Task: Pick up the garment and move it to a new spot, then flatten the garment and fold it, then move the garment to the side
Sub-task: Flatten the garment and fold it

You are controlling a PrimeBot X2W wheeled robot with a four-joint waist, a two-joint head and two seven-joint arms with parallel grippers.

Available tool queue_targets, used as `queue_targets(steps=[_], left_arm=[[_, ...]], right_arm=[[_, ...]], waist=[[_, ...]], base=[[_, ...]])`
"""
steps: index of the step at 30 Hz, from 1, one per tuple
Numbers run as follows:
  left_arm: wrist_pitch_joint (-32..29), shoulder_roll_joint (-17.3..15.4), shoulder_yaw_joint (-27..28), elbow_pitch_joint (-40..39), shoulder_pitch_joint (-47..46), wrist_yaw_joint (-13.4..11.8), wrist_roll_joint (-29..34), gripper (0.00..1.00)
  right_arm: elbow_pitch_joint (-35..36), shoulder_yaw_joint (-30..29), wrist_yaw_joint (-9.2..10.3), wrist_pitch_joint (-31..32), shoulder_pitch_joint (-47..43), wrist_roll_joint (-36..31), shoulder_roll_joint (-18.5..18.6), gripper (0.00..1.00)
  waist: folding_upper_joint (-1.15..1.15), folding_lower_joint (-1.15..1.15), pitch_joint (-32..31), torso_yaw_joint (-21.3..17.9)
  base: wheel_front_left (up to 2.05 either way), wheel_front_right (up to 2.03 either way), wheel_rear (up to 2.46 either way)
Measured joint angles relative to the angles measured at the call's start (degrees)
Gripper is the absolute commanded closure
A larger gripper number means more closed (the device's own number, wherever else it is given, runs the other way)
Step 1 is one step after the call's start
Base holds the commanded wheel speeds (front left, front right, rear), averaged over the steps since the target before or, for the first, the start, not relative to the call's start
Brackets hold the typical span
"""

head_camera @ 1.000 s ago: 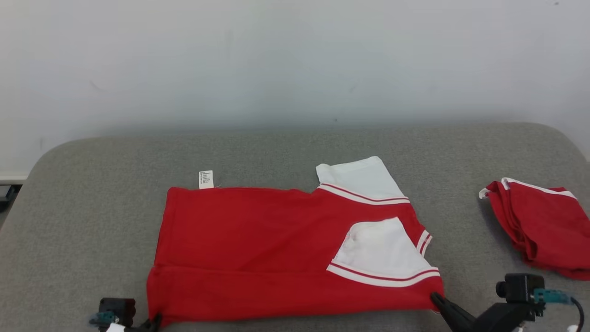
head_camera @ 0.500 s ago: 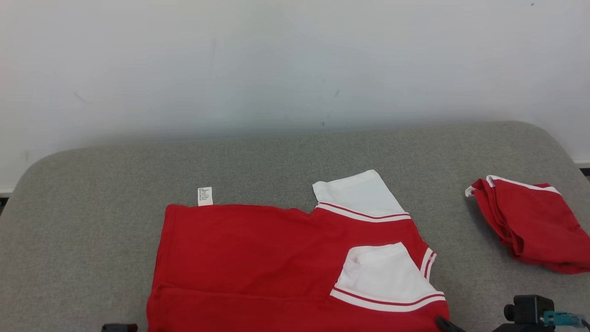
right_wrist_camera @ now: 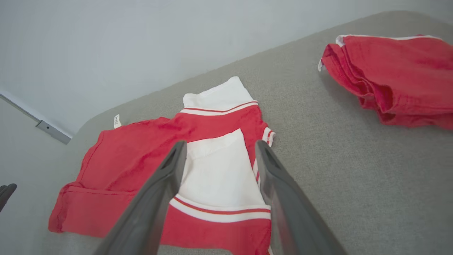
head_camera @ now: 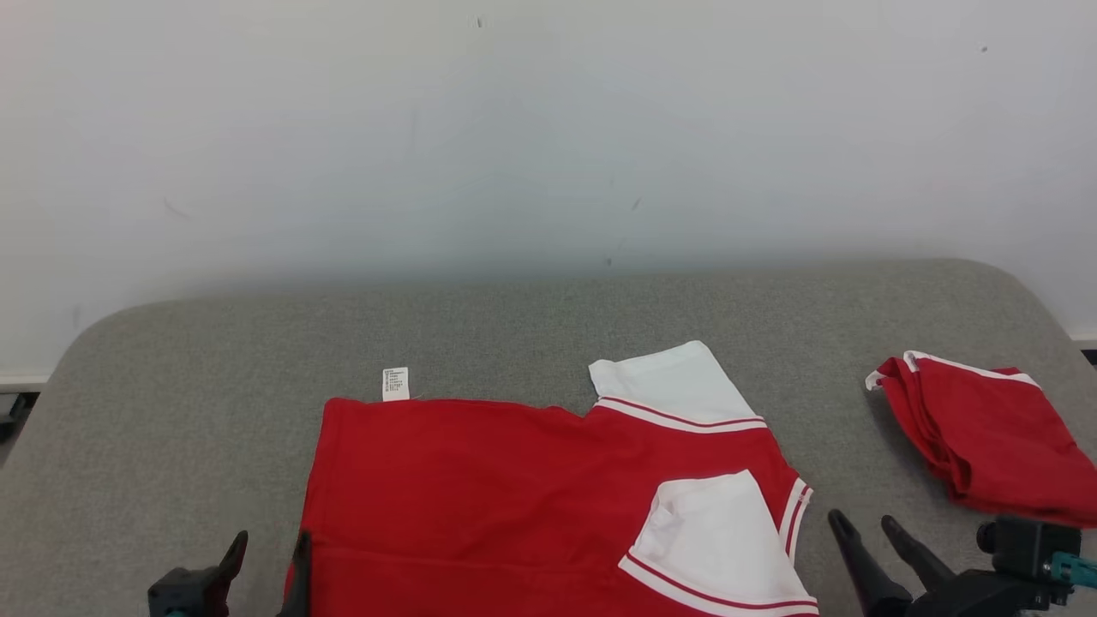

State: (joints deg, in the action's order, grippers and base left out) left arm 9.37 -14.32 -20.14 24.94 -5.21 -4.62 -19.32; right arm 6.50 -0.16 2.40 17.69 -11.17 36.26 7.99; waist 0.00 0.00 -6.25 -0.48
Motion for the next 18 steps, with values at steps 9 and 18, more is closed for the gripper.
queue_targets(steps=[9,18], left_arm=[[3.32,1.20,3.19,-4.50,1.57,-1.44,0.12,0.00],[3.61,1.05,3.63,-6.10,2.79,-1.92,1.22,0.00]], right_arm=[[-2.66,3.23,-4.85,-7.26,3.63,-6.77,3.58,0.00],[-6.42,2.26,-5.39,-13.30,4.64,-9.14,3.87,0.00]], waist=[[0.00,-0.01,-2.83,-0.71],[0.00,0.00,-3.28,-2.57]], base=[[0.00,0.00,0.00],[0.00,0.00,0.00]])
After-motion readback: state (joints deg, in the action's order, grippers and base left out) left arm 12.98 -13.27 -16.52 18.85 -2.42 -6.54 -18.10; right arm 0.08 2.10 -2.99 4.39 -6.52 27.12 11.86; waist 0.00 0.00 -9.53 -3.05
